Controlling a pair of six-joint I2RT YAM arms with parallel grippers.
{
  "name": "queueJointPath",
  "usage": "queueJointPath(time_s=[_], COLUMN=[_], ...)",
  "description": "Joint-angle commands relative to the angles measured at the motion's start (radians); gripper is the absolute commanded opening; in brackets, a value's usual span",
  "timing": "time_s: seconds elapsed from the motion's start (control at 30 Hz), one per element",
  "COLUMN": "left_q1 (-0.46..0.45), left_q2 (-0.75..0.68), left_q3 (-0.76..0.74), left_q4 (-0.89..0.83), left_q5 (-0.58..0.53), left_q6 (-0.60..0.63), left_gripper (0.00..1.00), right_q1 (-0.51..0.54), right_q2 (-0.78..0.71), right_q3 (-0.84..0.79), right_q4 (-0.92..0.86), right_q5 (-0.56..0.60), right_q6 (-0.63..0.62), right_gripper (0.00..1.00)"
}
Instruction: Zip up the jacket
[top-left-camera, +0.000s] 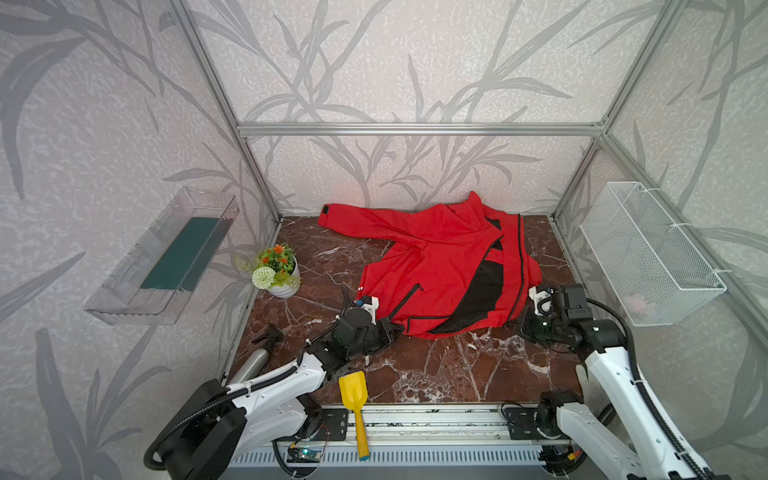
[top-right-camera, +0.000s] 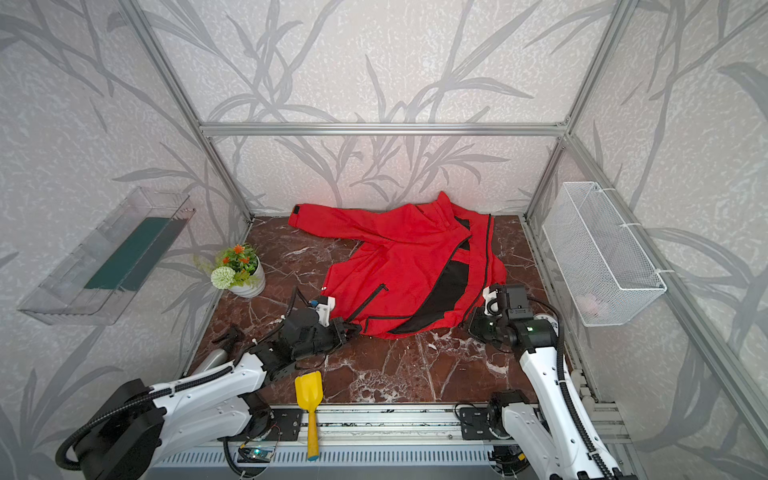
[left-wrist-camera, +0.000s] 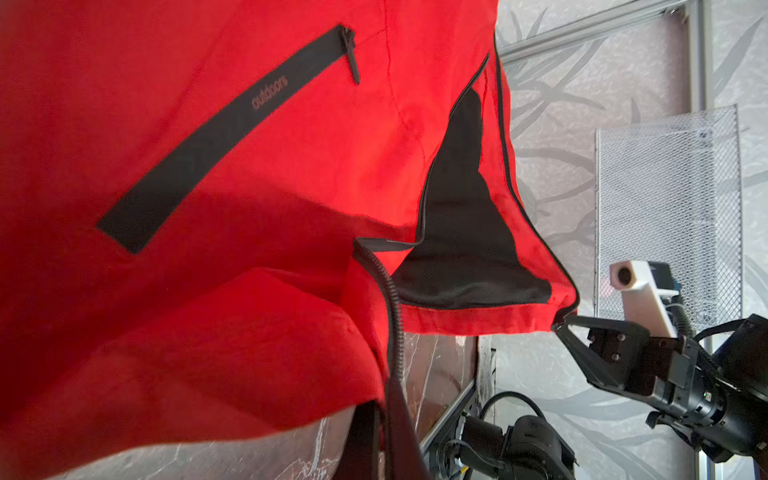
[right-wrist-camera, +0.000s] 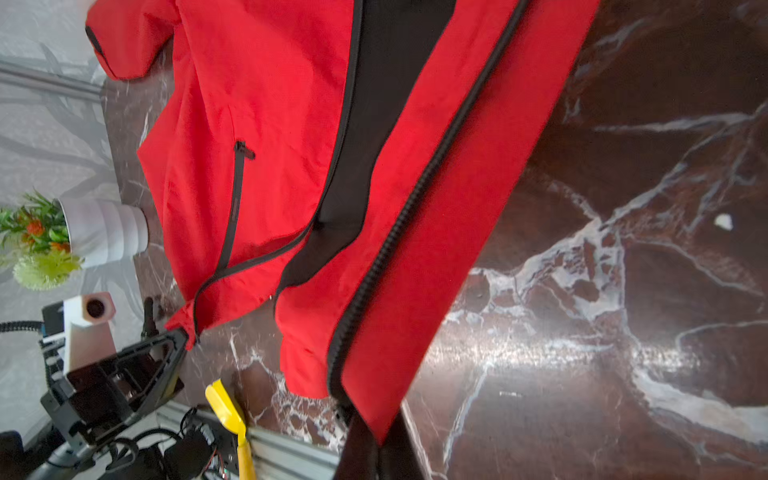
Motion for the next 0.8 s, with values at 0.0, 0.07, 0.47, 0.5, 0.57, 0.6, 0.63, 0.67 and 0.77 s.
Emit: queueJointPath(time_s=[0.0,0.07,0.47,0.5,0.57,0.6,0.63,0.67,0.77], left_q1=[-0.002,-0.003,-0.005,-0.008,-0.012,-0.012,-0.013,-0.013,-0.015], left_q2=[-0.045,-0.054,0.005,0.013,0.022,0.026,0.027,0.029,0.037], left_q3=[0.032,0.039,0.041,0.041,0.041,0.044,0.046,0.047,0.046], left_q4=[-0.071,-0.084,-0.016,-0.008,0.002,0.004,0.005,0.003,0.005], left_q5=[-0.065,-0.067,-0.02,-0.018,-0.014,-0.013,-0.014,-0.012,-0.007], left_q6=[0.026,0.032,0.015,0.013,0.009,0.01,0.012,0.012,0.014], left_gripper=[0.0,0.0,0.0,0.0,0.0,0.0,0.0,0.0,0.0], right_q1=[0.006,0.017,0.066,0.08,0.11,0.115,0.116,0.116,0.116], right_q2=[-0.038,-0.087,-0.054,-0.057,-0.05,-0.037,-0.022,-0.014,-0.008], right_q3=[0.013,0.0,-0.049,-0.065,-0.076,-0.081,-0.09,-0.1,-0.141], right_q4=[-0.11,-0.129,-0.1,-0.054,-0.012,-0.008,-0.004,-0.001,0.013], right_q5=[-0.08,-0.086,-0.242,-0.247,-0.221,-0.208,-0.198,-0.183,-0.113], right_q6=[-0.022,-0.002,0.067,0.112,0.14,0.135,0.129,0.126,0.129], right_gripper=[0.0,0.0,0.0,0.0,0.0,0.0,0.01,0.04,0.06])
